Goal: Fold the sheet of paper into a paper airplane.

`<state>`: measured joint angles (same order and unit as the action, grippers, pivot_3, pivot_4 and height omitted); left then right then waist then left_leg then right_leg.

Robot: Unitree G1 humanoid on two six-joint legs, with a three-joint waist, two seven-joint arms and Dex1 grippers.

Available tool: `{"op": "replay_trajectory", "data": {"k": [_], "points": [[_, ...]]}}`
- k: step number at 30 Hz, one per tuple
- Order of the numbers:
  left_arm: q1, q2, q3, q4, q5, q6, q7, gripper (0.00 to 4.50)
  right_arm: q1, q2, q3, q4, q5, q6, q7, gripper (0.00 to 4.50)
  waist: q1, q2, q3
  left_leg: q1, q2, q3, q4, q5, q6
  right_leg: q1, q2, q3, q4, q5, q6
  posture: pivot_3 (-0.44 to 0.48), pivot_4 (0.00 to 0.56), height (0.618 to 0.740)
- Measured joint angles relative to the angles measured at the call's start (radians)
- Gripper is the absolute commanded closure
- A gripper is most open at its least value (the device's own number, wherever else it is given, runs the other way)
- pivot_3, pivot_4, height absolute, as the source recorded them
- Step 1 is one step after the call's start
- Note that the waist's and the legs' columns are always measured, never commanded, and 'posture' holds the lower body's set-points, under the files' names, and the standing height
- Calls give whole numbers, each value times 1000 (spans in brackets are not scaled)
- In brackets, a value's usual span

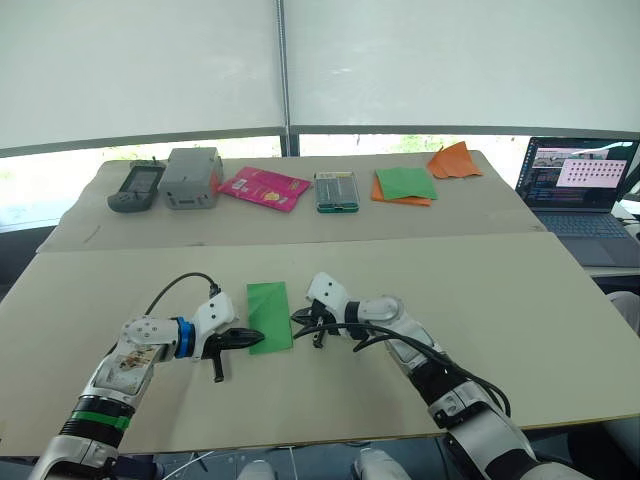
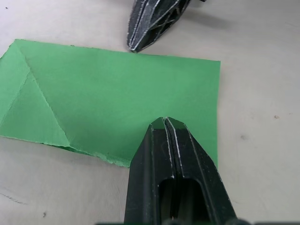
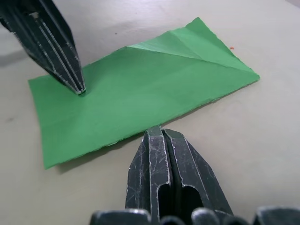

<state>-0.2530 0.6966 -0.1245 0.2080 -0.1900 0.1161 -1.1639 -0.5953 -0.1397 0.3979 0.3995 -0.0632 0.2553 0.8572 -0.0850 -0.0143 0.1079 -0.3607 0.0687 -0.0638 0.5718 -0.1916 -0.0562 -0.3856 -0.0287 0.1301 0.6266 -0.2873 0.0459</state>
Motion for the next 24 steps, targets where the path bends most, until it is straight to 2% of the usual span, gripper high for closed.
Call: {"op": "replay_trajectory", "data": {"k": [17,24], "points": [[-6,0,0,-2,0,0,0,4500,-24,-11,-30,-39,10,82,-17,4485,6,-2,5,-3,0,0,0,0,0,-2,0,0,0,0,0,0,150,740],[-7,0,-1,-2,0,0,3,4500,-32,27,-31,-15,10,81,-24,4485,8,-2,5,-3,0,0,0,0,0,-2,0,0,-1,0,0,0,150,740]]}}
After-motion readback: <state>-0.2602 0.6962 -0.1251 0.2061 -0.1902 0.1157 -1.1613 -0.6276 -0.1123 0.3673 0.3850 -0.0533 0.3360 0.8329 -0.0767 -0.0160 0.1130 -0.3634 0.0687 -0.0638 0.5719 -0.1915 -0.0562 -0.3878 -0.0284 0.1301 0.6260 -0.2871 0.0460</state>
